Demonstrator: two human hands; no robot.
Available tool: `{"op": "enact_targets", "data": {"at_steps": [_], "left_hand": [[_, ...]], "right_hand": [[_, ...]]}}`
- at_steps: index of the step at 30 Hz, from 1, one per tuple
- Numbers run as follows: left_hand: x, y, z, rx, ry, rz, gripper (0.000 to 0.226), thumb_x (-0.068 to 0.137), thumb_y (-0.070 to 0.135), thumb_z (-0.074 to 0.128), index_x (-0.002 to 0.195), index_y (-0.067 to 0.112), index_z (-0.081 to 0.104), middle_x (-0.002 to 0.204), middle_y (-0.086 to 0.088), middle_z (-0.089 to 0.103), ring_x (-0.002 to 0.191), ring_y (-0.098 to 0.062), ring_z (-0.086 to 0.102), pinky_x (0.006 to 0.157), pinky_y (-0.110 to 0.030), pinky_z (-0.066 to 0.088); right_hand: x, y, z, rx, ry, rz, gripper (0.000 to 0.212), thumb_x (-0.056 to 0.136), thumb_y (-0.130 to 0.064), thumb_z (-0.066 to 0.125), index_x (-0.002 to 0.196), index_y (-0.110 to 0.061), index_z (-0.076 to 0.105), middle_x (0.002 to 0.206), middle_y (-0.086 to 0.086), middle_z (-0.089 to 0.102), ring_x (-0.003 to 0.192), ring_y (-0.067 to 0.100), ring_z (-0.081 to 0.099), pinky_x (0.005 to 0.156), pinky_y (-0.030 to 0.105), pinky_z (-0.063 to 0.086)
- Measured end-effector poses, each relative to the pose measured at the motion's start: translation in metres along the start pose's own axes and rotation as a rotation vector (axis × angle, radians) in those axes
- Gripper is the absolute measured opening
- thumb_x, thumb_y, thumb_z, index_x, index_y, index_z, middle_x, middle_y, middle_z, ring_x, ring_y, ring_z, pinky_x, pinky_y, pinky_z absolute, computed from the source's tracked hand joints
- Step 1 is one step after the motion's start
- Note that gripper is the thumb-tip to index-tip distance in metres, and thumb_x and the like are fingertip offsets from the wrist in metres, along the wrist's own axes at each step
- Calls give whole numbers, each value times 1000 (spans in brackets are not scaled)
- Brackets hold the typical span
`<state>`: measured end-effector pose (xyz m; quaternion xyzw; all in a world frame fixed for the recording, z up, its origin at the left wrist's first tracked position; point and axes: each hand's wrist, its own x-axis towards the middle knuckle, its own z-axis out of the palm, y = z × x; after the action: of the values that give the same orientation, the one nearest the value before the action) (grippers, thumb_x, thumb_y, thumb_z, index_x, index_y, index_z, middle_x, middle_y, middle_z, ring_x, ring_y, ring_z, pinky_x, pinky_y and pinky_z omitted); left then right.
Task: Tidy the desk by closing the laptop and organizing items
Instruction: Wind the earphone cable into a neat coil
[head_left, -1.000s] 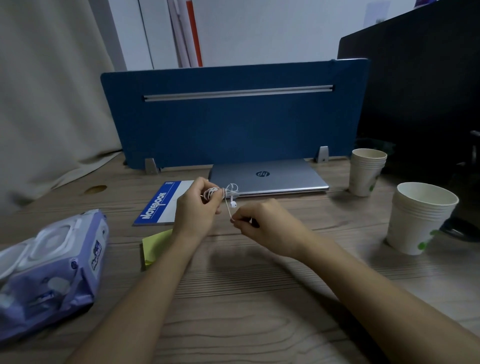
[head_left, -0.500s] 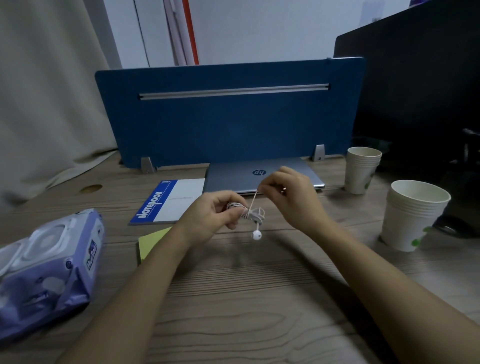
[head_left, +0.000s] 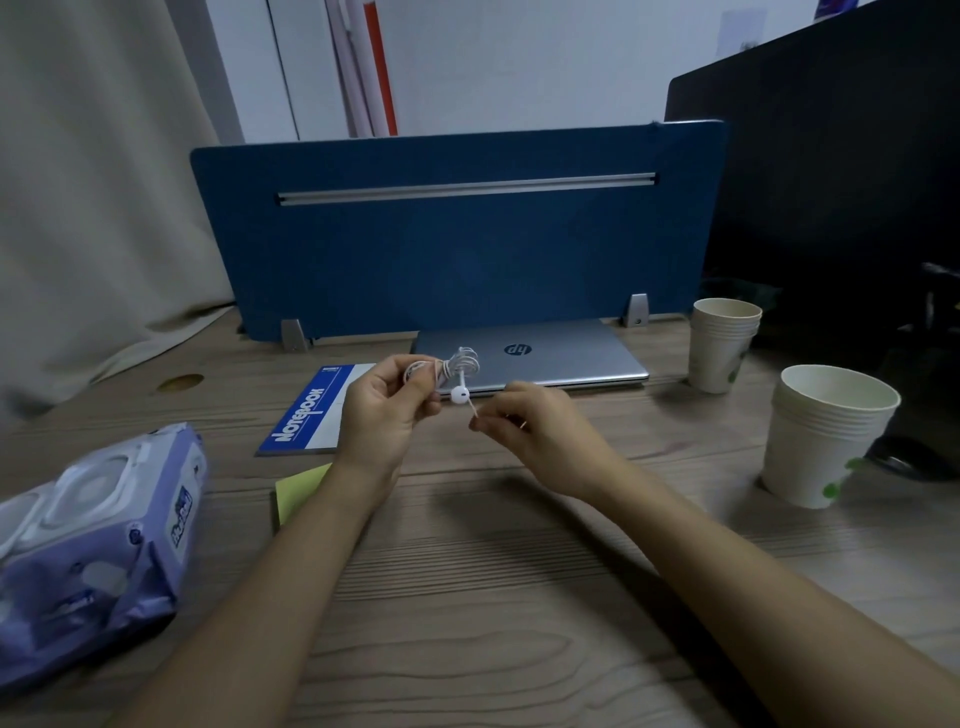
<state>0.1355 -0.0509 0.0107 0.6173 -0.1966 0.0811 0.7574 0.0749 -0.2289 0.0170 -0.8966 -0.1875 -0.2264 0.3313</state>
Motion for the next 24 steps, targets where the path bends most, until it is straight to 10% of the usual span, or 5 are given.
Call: {"op": "enact_targets", "data": {"at_steps": [15,24], "left_hand": [[-6,-1,9,601,63,244,9,86,22,71,80,23,65,74,8,68,70,-15,67,65,-39,59],[-11,5,14,746,-155,308,3,87,19,70,86,21,68,81,6,65,73,-13,63,66,-38,56]], "right_hand": [[-4,-25,1,-218,241,-109,13,88,-11,61,82,-2,68,78,10,62,69,28,56,66,45,46],[5,3,-6,280,329,277,10,77,-14,66,69,-20,69,63,-6,68,59,5,58,60,34,51]]}}
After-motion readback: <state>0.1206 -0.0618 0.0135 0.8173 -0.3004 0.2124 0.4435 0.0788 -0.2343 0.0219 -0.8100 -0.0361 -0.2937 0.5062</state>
